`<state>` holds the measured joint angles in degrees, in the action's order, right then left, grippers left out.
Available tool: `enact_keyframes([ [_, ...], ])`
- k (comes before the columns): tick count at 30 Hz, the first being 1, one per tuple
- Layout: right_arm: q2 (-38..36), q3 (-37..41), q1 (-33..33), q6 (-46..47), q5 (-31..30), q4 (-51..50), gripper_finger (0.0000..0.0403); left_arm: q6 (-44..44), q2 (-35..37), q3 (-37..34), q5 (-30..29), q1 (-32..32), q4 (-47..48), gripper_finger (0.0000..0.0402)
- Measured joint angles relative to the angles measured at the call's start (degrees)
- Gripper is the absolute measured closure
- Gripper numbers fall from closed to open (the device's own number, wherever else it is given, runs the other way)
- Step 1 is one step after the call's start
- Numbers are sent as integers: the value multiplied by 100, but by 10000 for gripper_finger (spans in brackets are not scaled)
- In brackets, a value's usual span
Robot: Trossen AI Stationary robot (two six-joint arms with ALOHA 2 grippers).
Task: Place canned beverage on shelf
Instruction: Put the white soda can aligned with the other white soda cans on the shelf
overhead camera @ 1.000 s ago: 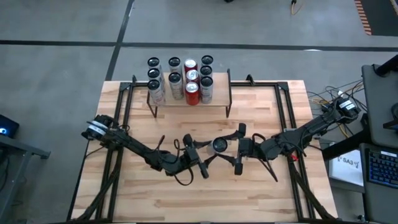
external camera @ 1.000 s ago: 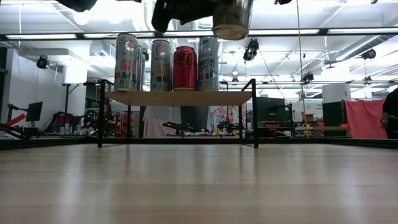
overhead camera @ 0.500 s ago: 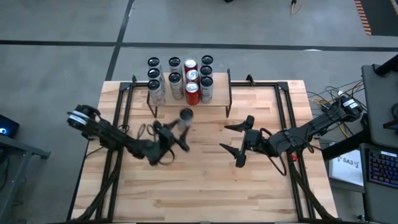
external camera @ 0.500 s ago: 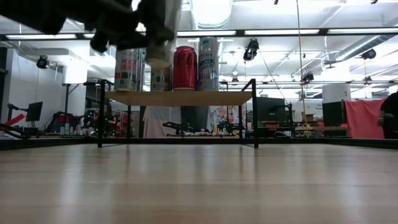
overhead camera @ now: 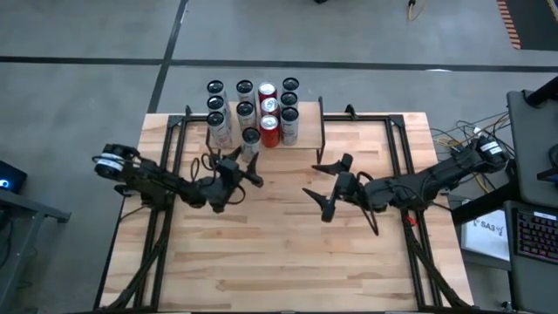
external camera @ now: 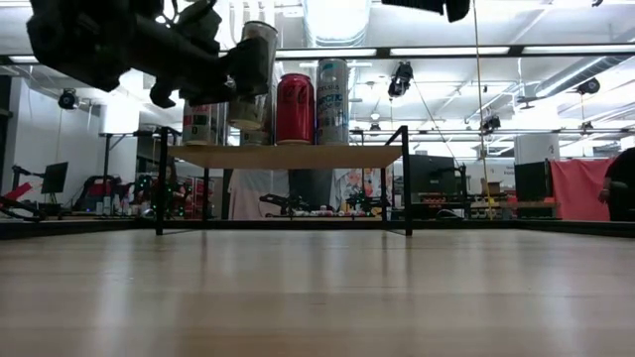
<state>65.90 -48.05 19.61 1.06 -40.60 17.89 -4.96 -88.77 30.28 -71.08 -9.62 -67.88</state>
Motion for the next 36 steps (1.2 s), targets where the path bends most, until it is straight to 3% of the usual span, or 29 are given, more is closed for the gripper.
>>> enact_keyframes([
  [16, 250, -209, -605, -643, 77, 60, 76, 10, -36, -33, 285, 526, -319, 178],
  [25, 639, -1546, -1698, -979, 2139, -864, 77, 41, -46, -33, 288, 695, -325, 178],
  [36, 2487, -3849, -2720, -1454, 2688, -2151, 77, 121, -83, -78, 588, 760, -432, 178],
])
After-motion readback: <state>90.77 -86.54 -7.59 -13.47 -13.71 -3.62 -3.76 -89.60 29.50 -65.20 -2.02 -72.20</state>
